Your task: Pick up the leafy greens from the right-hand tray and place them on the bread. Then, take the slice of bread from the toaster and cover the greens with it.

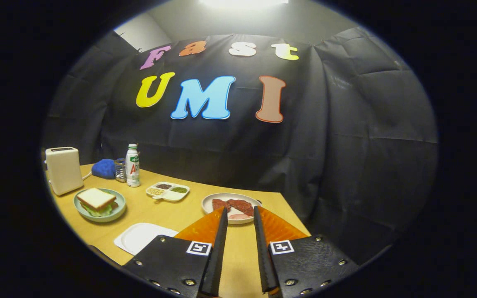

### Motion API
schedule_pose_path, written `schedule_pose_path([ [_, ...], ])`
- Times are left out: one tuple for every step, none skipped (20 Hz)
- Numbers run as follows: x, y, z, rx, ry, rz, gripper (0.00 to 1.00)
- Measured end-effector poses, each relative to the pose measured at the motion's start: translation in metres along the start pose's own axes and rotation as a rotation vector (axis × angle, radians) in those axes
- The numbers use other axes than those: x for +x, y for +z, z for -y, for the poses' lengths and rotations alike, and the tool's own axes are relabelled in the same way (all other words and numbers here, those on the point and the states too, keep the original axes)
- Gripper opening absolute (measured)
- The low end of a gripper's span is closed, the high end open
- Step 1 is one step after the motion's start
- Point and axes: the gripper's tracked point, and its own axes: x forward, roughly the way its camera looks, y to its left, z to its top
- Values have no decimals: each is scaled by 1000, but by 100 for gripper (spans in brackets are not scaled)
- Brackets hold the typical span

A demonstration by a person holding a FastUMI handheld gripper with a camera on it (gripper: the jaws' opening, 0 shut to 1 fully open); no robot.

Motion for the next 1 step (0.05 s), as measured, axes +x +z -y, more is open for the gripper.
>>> schedule_pose_path([
  [1,-3,18,1,-10,5,37],
])
